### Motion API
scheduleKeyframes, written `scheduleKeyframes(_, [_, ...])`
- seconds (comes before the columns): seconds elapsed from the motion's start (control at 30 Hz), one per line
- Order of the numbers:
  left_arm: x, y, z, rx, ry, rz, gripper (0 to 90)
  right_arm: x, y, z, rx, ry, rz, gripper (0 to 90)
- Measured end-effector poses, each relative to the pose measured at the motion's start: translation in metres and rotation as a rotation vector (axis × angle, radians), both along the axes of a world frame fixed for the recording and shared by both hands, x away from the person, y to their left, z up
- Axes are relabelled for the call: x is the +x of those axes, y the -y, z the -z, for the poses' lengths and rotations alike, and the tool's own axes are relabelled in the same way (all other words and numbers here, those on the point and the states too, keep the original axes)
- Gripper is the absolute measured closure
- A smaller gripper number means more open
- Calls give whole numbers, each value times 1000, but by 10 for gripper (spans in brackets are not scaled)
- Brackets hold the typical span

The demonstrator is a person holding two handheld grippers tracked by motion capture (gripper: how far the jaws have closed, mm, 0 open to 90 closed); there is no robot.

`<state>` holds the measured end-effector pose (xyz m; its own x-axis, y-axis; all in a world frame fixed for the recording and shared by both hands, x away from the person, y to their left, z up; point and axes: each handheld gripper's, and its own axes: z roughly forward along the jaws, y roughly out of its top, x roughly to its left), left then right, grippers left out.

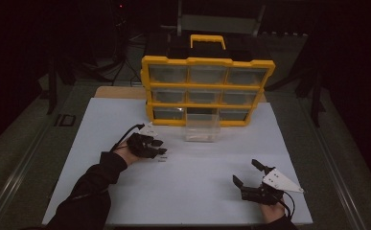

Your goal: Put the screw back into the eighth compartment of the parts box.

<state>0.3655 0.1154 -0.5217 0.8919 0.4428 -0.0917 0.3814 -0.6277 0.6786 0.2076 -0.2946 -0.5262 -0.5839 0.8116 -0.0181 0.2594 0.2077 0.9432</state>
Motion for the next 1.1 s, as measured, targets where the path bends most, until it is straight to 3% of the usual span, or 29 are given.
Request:
scheduleKeyframes(0.4, [9, 6, 17, 73, -28, 7, 659, 0, 0, 0, 2, -6, 0, 91])
scheduleKeyframes(0.53, [11, 7, 19, 78, -39, 8, 702, 0, 0, 0, 2, -7, -1, 91])
scheduleKeyframes(0.63, [12, 11, 23, 101, -40, 30, 728, 0, 1, 0, 3, -8, -1, 91])
scheduleKeyframes(0.8, [13, 11, 26, 109, -43, 37, 766, 0, 1, 1, 2, -9, 0, 91])
scheduleKeyframes(0.93, [14, 13, 26, 105, -61, 44, 852, 1, 1, 1, 0, -11, 0, 91])
scheduleKeyframes(1.1, [15, 13, 26, 105, -75, 38, 861, 1, 0, 1, -2, -13, -1, 91])
